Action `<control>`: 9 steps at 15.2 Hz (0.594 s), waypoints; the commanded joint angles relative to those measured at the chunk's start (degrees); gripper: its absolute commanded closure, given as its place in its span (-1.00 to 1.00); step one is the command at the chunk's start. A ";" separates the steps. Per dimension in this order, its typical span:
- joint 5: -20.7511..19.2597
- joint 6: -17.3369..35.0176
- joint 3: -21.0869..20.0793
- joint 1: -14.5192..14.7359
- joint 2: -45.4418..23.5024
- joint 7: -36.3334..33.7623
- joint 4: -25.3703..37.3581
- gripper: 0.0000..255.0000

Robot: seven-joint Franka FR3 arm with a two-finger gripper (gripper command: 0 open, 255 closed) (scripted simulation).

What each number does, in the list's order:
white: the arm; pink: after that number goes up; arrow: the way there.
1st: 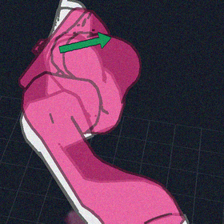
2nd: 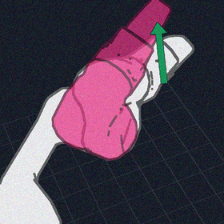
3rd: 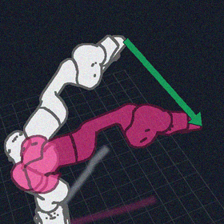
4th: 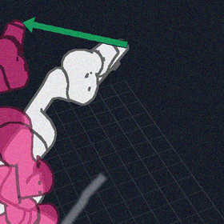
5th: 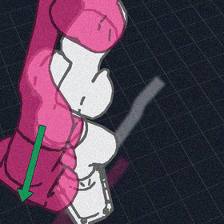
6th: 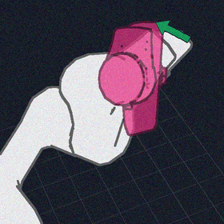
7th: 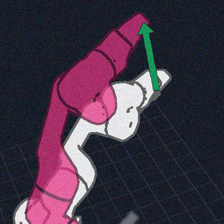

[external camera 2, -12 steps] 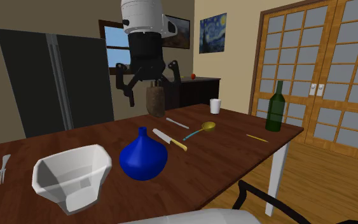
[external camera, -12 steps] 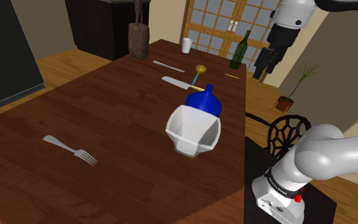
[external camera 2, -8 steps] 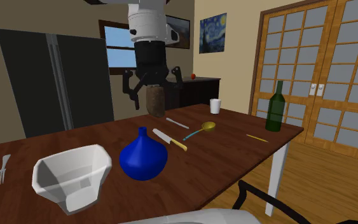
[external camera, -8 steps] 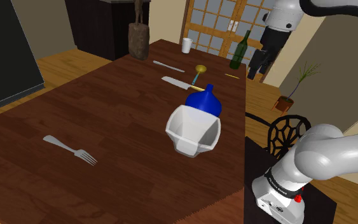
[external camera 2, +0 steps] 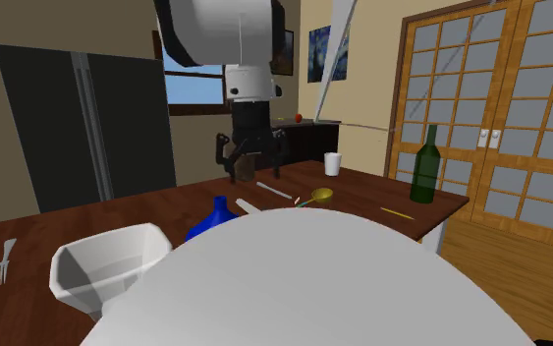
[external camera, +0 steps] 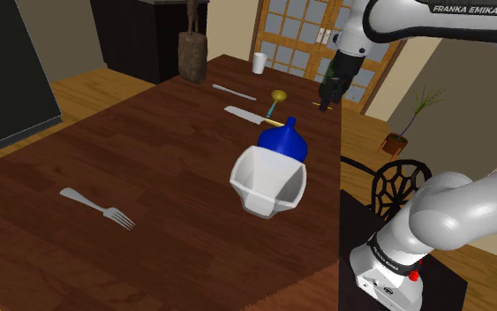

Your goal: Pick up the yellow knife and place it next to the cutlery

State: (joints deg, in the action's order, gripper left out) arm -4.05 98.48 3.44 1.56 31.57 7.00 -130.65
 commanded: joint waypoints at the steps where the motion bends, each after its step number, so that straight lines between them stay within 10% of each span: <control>1: -0.28 3.29 1.13 0.17 -3.63 2.37 0.63 -1.00; 9: 0.72 13.18 4.47 0.98 -19.96 11.44 7.68 -1.00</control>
State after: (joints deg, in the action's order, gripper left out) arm -3.59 110.60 7.52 2.45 13.83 17.13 -124.22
